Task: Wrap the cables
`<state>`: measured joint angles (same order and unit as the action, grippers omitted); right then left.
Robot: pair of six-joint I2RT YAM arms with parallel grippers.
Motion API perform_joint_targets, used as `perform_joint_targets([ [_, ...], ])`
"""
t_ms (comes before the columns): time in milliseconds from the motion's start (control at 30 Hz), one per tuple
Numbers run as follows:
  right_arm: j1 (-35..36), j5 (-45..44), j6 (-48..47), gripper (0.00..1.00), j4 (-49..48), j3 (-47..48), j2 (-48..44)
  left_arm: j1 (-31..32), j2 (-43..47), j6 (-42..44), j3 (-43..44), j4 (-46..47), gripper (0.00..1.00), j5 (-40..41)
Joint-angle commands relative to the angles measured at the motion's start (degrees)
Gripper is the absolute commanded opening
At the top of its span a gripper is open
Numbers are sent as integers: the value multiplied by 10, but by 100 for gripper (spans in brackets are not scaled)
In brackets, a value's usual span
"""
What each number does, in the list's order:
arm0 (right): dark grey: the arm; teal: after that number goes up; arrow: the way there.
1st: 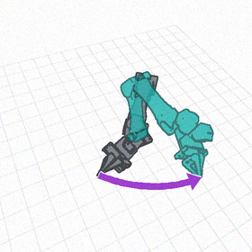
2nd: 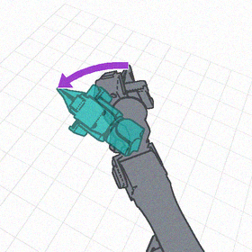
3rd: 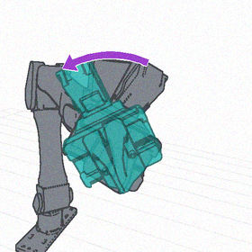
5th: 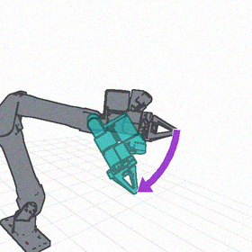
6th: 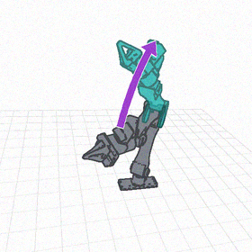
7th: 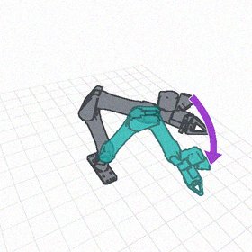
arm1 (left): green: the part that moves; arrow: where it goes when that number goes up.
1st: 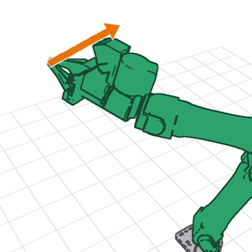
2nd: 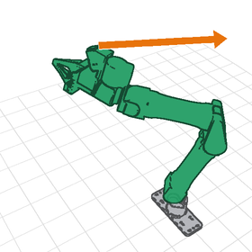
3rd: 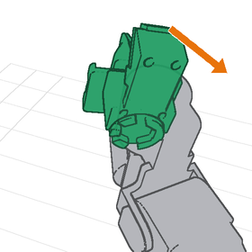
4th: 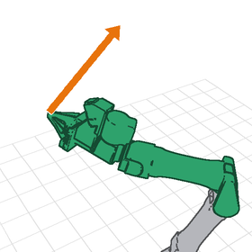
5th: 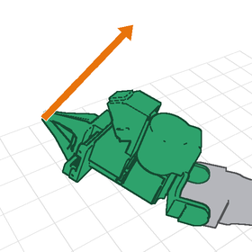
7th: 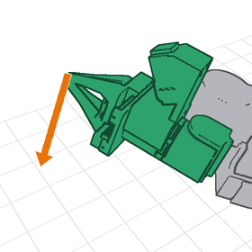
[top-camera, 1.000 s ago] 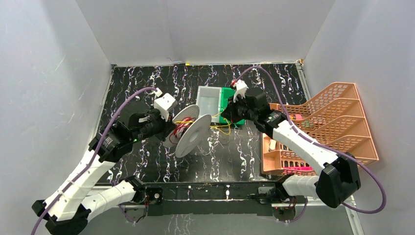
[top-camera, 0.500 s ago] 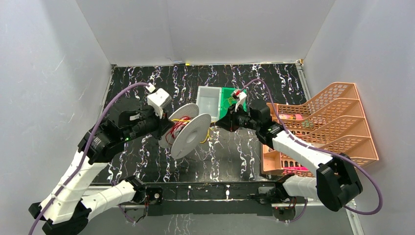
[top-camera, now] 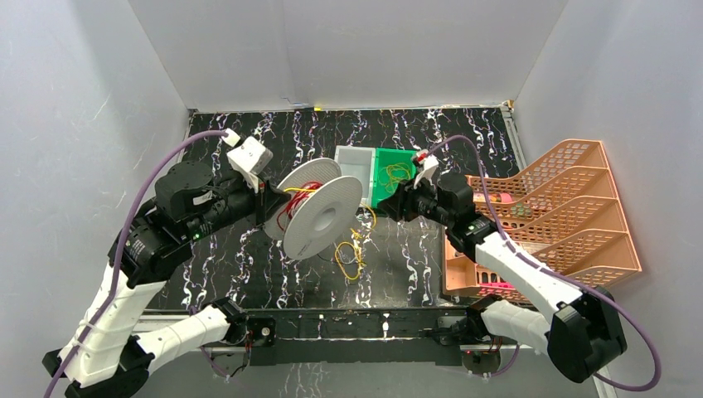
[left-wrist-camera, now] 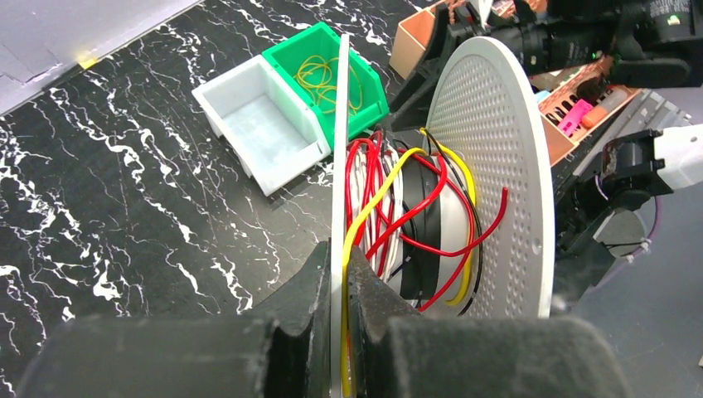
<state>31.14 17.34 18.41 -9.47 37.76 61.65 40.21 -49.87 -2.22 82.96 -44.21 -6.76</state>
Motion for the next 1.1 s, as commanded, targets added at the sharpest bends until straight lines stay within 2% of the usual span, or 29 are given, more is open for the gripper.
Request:
perform_joint_targets([
  [0,0,-59,26,50,-7,-47,-35,0,0,-14,47,48,0,16],
  [267,0,-59,131,51,-86,-155,-44,0,-20,-22,89,51,0,12],
  [533,8,-12,244,52,-222,-239,6,0,-28,-33,95,75,0,49],
  [767,41,-16,300,54,-327,-246,66,-1,-42,-43,106,88,0,75],
  [1067,94,-34,300,55,-379,-218,114,0,-48,-50,112,91,0,87],
])
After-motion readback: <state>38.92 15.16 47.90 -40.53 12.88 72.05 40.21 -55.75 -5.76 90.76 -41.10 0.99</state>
